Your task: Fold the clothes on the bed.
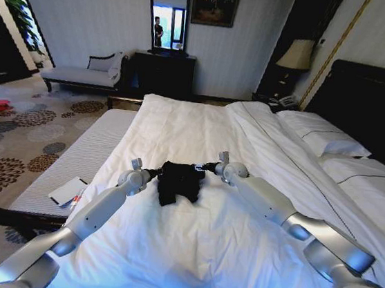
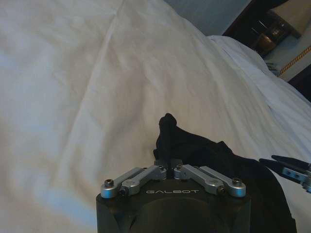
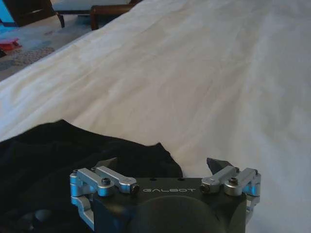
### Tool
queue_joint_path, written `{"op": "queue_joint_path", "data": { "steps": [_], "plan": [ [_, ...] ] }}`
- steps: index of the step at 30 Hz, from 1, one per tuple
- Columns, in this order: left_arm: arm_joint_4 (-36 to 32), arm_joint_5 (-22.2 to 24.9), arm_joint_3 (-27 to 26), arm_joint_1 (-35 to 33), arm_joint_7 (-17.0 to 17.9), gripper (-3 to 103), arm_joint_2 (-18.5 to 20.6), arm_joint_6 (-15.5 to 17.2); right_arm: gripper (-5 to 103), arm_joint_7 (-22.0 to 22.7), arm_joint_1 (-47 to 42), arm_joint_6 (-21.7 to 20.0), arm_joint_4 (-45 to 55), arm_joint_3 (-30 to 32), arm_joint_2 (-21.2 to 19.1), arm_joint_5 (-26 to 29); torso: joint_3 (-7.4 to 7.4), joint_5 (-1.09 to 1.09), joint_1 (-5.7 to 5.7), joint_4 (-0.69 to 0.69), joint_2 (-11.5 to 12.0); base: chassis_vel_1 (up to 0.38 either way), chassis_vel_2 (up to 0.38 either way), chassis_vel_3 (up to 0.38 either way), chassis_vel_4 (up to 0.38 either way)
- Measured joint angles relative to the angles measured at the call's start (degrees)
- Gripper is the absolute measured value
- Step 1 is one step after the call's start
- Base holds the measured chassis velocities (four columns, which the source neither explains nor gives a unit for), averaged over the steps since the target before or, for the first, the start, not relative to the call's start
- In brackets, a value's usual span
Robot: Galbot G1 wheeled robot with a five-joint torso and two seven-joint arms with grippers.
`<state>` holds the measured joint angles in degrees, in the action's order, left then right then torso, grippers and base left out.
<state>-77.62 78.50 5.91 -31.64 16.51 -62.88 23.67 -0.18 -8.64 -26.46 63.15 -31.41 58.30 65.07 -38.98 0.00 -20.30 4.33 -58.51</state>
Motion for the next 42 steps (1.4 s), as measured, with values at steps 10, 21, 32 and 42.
{"op": "queue_joint_path", "data": {
  "steps": [10, 21, 32, 42],
  "plan": [
    [0.3, 0.0, -0.2, -0.3, -0.1, 3, -0.4, 0.0, 96, -0.1, -0.2, 0.3, -4.4, -0.8, 2.8, -1.9, 0.00, -0.01, 0.00, 0.00, 0.0, 0.000, 0.000, 0.000, 0.000],
    [0.5, 0.0, -0.3, -0.5, -0.3, 3, -0.1, 0.0, 60, -0.1, 0.2, -0.2, -7.3, -1.3, 5.0, -1.3, 0.00, 0.00, 0.00, -0.02, 0.0, 0.000, 0.000, 0.000, 0.000],
    [0.7, -0.1, -0.6, -1.0, -0.6, 3, -0.1, -0.1, 20, 0.2, 0.8, 0.1, -8.0, -1.8, 5.5, -1.4, 0.00, 0.00, 0.00, 0.00, 0.0, 0.000, 0.000, 0.000, 0.000],
    [1.2, -0.4, -0.6, -0.9, -0.6, 3, -0.4, -0.3, 2, 0.3, 0.6, 0.4, -7.3, -1.8, 4.9, -1.4, 0.00, 0.00, 0.00, -0.01, 0.0, 0.000, 0.000, 0.000, 0.000]
  ]
}}
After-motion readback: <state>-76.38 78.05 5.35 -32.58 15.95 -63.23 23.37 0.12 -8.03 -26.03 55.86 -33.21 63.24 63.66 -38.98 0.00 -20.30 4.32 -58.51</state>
